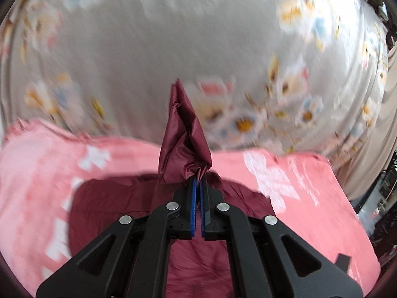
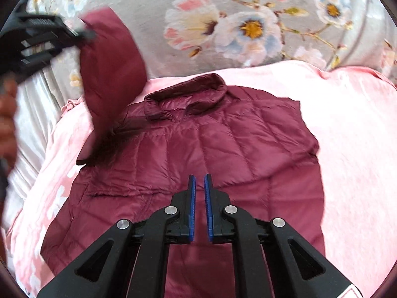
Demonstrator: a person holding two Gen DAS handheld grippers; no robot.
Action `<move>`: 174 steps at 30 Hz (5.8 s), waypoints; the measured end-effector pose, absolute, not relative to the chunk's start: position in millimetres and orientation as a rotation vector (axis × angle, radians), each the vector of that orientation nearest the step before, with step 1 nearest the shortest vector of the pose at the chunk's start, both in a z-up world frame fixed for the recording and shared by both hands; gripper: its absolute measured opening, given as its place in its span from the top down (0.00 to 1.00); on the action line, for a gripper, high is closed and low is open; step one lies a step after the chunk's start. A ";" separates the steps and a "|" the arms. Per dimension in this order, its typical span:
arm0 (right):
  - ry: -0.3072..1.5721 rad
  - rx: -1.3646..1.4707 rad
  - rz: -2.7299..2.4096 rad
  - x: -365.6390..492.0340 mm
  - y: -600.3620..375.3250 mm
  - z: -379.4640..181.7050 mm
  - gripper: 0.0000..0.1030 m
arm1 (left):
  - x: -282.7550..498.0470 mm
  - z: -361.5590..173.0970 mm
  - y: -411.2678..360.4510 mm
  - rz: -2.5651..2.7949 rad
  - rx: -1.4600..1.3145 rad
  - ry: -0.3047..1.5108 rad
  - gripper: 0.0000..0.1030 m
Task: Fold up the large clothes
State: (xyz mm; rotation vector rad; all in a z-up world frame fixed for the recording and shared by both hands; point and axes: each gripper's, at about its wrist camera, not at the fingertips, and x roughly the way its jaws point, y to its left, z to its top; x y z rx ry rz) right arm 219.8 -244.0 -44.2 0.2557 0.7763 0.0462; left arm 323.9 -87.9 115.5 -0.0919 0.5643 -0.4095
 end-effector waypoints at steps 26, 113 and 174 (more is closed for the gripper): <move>0.822 0.320 0.036 220.2 -270.9 -64.8 0.53 | 309.8 -16.0 -67.0 -0.527 -0.349 0.803 0.20; 0.948 0.107 0.080 307.9 -184.7 -122.1 0.95 | 377.2 -93.5 5.4 -0.037 0.025 0.889 0.98; 0.949 0.454 0.127 417.6 -272.0 -142.7 0.93 | 477.0 -97.4 -37.6 -0.295 -0.171 0.917 0.90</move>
